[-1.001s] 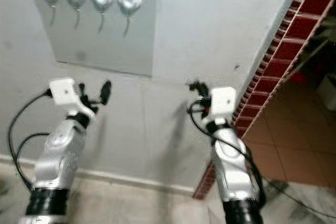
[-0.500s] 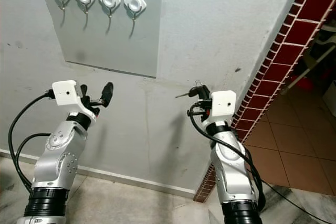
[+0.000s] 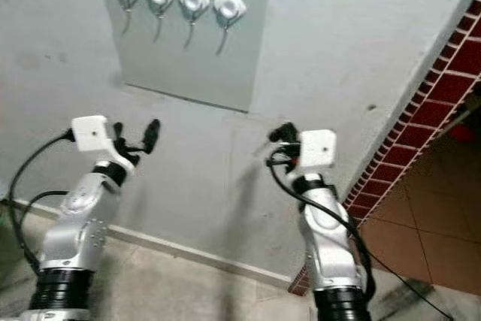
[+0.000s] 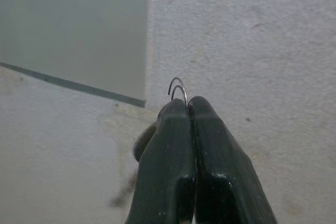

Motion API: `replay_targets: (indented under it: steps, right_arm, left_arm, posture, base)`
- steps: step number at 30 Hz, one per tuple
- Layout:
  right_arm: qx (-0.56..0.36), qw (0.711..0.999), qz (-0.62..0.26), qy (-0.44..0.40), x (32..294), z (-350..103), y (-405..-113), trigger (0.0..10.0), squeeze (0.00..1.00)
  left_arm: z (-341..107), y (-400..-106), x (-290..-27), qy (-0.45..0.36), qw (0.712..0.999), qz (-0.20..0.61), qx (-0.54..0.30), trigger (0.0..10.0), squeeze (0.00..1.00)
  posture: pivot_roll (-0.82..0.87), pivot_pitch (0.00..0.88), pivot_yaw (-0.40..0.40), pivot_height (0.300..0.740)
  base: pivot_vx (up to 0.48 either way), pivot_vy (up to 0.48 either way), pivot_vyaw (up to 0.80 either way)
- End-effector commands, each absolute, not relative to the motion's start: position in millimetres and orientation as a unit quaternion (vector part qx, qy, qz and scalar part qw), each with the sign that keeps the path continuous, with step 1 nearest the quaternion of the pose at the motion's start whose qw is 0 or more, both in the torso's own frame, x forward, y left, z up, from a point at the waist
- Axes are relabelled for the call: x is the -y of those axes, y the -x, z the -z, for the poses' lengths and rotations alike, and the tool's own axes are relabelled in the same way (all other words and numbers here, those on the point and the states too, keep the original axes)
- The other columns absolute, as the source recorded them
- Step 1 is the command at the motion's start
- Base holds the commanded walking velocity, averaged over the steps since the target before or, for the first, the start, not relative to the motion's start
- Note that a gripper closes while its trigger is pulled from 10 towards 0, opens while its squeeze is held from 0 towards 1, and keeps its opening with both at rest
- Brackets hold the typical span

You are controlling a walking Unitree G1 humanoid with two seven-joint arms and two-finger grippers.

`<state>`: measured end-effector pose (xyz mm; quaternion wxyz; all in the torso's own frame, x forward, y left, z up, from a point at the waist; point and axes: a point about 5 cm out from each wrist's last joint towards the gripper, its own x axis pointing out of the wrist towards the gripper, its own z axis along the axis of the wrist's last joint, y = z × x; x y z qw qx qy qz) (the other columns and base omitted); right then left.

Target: Hang keys on a hook

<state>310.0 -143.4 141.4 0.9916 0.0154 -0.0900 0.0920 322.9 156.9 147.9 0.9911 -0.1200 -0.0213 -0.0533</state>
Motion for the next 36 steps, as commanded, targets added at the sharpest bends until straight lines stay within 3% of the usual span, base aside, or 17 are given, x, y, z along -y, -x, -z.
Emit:
replay_targets:
  steps: [1,18,36]
  right_arm:
    - [0.1,0.992,-0.078,-0.012,152.2,-146.9,-310.1,10.0,0.0]
    - [0.1,0.992,-0.081,-0.014,149.8,-147.2,-310.2,10.0,0.0]
    - [0.1,0.99,-0.095,-0.011,146.3,-146.5,-310.4,10.0,0.0]
  left_arm:
    - [-151.6,-323.5,-148.1,0.122,0.99,0.067,0.023,10.0,0.0]
    - [-152.5,-324.0,-147.6,0.128,0.989,0.068,0.021,10.0,0.0]
    - [-154.7,-323.6,-129.8,0.098,0.988,0.12,0.003,10.0,0.0]
  posture:
    - [0.0,0.0,-0.044,0.715]
    - [0.01,0.0,-0.046,0.715]
    - [0.01,0.0,-0.047,0.715]
  base:
    - [0.0,0.394,0.0]
    - [0.0,0.454,0.0]
    - [0.0,0.0,0.0]
